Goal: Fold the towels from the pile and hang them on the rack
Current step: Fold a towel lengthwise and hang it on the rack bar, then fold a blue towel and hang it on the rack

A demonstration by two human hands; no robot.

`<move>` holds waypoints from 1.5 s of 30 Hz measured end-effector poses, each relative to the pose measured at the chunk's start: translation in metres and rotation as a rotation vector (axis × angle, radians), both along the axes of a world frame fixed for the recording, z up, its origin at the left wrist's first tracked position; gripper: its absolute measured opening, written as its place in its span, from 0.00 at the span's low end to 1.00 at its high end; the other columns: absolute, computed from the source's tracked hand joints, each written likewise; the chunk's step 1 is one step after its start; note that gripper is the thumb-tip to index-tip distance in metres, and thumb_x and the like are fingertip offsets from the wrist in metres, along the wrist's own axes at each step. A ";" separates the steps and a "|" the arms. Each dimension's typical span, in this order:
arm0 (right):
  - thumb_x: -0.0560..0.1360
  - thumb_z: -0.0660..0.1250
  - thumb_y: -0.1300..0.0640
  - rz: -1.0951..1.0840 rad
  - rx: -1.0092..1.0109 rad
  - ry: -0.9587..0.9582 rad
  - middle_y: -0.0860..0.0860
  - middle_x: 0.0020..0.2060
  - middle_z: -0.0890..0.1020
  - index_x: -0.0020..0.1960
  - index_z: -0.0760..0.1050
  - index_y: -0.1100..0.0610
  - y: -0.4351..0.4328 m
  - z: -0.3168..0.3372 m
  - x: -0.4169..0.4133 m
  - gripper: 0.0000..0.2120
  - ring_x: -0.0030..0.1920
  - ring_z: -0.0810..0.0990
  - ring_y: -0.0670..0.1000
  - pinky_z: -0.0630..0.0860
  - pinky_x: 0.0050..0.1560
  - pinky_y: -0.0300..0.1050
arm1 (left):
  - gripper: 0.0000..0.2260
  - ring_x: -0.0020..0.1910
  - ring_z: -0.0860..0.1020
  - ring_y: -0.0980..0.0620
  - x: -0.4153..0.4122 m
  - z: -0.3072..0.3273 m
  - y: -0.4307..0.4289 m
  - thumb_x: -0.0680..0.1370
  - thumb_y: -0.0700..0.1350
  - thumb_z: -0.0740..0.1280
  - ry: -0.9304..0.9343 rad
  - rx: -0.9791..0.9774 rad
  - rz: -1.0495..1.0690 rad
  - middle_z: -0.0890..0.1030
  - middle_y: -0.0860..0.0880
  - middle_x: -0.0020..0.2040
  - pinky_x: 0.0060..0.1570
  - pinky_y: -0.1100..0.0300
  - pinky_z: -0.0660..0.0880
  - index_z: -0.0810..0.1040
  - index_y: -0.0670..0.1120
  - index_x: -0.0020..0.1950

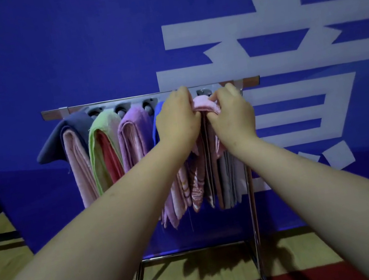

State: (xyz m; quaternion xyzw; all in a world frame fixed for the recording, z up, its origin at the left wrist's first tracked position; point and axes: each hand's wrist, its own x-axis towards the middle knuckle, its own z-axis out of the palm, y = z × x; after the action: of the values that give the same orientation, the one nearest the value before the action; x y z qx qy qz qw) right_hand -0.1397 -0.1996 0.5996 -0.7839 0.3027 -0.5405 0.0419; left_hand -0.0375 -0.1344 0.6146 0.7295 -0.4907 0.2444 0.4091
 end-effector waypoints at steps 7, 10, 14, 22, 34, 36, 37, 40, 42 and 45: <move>0.73 0.67 0.61 -0.054 -0.042 0.086 0.55 0.50 0.75 0.49 0.76 0.58 -0.024 0.028 0.019 0.05 0.44 0.76 0.58 0.62 0.37 0.46 | 0.07 0.44 0.74 0.41 0.019 0.026 -0.024 0.73 0.41 0.65 0.018 -0.003 -0.022 0.73 0.46 0.47 0.35 0.53 0.66 0.71 0.44 0.50; 0.73 0.66 0.61 -0.088 -0.010 0.127 0.55 0.49 0.74 0.47 0.76 0.58 -0.037 0.032 0.031 0.03 0.43 0.75 0.58 0.62 0.36 0.47 | 0.08 0.46 0.73 0.42 0.030 0.029 -0.037 0.74 0.41 0.65 0.028 0.048 0.029 0.70 0.46 0.49 0.36 0.53 0.66 0.72 0.43 0.52; 0.72 0.64 0.64 -0.098 0.075 0.185 0.55 0.49 0.75 0.46 0.75 0.57 -0.053 0.026 0.043 0.05 0.46 0.75 0.59 0.62 0.38 0.46 | 0.09 0.52 0.74 0.39 0.038 0.021 -0.053 0.75 0.40 0.63 -0.014 0.184 0.105 0.75 0.41 0.54 0.39 0.52 0.68 0.72 0.42 0.54; 0.72 0.60 0.68 -0.103 0.097 0.206 0.56 0.45 0.79 0.49 0.75 0.57 -0.063 0.005 0.046 0.11 0.45 0.77 0.59 0.64 0.35 0.45 | 0.12 0.41 0.72 0.42 0.031 0.009 -0.056 0.75 0.35 0.60 -0.119 0.380 0.153 0.79 0.43 0.51 0.27 0.56 0.60 0.67 0.42 0.58; 0.74 0.60 0.65 -0.155 0.098 0.354 0.59 0.50 0.80 0.53 0.73 0.60 -0.057 -0.010 0.045 0.08 0.52 0.78 0.62 0.68 0.44 0.48 | 0.12 0.47 0.80 0.37 0.032 -0.037 -0.062 0.79 0.38 0.58 0.217 0.242 -0.043 0.81 0.37 0.51 0.37 0.51 0.67 0.63 0.39 0.62; 0.76 0.60 0.63 -0.135 0.133 0.357 0.60 0.50 0.81 0.54 0.73 0.60 -0.057 -0.016 0.047 0.08 0.53 0.79 0.62 0.68 0.43 0.48 | 0.12 0.48 0.80 0.37 0.032 -0.045 -0.066 0.80 0.40 0.58 0.261 0.233 -0.048 0.80 0.37 0.52 0.39 0.51 0.68 0.63 0.39 0.62; 0.77 0.60 0.62 -0.129 0.139 0.352 0.60 0.51 0.81 0.55 0.73 0.59 -0.056 -0.019 0.047 0.09 0.54 0.78 0.61 0.69 0.44 0.47 | 0.13 0.48 0.80 0.37 0.032 -0.049 -0.067 0.80 0.39 0.58 0.268 0.233 -0.046 0.80 0.37 0.52 0.39 0.51 0.69 0.63 0.39 0.63; 0.76 0.58 0.64 -0.158 0.155 0.387 0.59 0.55 0.80 0.60 0.73 0.58 -0.057 -0.026 0.043 0.14 0.57 0.77 0.61 0.74 0.49 0.49 | 0.11 0.47 0.79 0.37 0.037 -0.054 -0.064 0.78 0.35 0.56 0.244 0.242 -0.007 0.80 0.36 0.50 0.39 0.50 0.68 0.63 0.39 0.60; 0.76 0.58 0.66 -0.193 0.145 0.395 0.59 0.54 0.81 0.65 0.70 0.57 -0.060 -0.028 0.039 0.18 0.56 0.78 0.62 0.72 0.45 0.49 | 0.10 0.43 0.78 0.38 0.042 -0.056 -0.061 0.77 0.33 0.56 0.244 0.225 0.024 0.80 0.37 0.48 0.37 0.49 0.67 0.63 0.40 0.57; 0.76 0.58 0.66 -0.191 0.161 0.394 0.58 0.51 0.81 0.61 0.71 0.58 -0.060 -0.032 0.040 0.14 0.53 0.79 0.62 0.70 0.42 0.48 | 0.07 0.43 0.77 0.39 0.042 -0.065 -0.064 0.77 0.37 0.59 0.298 0.201 -0.016 0.80 0.37 0.47 0.38 0.49 0.69 0.62 0.43 0.52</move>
State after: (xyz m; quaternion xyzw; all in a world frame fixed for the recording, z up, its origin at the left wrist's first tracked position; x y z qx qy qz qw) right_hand -0.0996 -0.2597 0.5675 -0.8363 0.4197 -0.3527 -0.0070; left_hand 0.0044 -0.1985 0.5499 0.7909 -0.4524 0.0802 0.4042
